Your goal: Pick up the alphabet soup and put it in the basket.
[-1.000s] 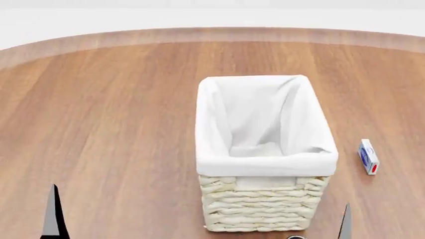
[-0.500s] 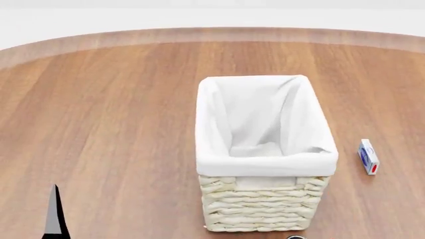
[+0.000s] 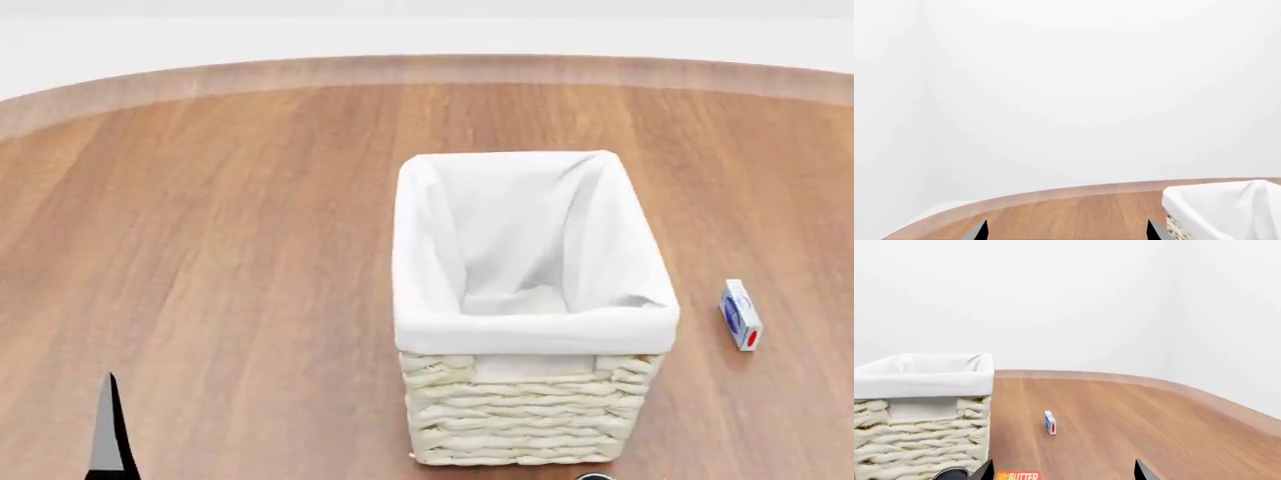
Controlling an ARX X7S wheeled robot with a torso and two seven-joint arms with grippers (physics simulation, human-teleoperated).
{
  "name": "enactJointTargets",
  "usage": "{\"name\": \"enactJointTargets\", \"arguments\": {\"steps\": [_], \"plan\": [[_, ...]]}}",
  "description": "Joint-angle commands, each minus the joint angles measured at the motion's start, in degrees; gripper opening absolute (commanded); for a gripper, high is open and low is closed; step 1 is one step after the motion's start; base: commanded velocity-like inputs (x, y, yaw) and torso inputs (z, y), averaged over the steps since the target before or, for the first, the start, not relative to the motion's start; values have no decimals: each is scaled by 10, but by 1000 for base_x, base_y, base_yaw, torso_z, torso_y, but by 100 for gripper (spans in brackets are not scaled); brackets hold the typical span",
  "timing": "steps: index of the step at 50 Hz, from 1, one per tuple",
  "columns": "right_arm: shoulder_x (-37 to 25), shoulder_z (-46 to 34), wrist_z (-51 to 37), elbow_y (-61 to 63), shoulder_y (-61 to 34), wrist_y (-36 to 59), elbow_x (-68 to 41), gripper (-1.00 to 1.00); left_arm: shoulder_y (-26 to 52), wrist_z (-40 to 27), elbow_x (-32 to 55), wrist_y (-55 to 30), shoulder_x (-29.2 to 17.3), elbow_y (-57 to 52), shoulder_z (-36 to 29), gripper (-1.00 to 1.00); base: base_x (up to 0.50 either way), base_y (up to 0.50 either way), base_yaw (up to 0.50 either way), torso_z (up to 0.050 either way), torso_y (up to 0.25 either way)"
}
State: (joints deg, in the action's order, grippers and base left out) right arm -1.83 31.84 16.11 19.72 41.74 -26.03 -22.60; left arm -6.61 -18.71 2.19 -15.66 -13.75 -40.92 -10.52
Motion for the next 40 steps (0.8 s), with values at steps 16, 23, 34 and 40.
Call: {"name": "enactJointTargets", "arguments": {"steps": [16, 23, 34, 40], "plan": [[-9, -36, -38, -137, -64, -77, 35, 100, 5, -15, 9, -3, -11, 7, -4, 100, 0, 0, 0, 0, 0], [-15, -46, -49, -158, -82, -82, 47, 100, 5, -19, 11, -3, -14, 7, -4, 100, 0, 0, 0, 0, 0], [-22, -61, -64, -180, -105, -79, 58, 100, 6, -24, 14, -6, -19, 1, -5, 100, 0, 0, 0, 0, 0], [-22, -67, -62, -225, -125, -100, 58, 100, 7, -26, 16, -7, -21, 0, -5, 100, 0, 0, 0, 0, 0]]}}
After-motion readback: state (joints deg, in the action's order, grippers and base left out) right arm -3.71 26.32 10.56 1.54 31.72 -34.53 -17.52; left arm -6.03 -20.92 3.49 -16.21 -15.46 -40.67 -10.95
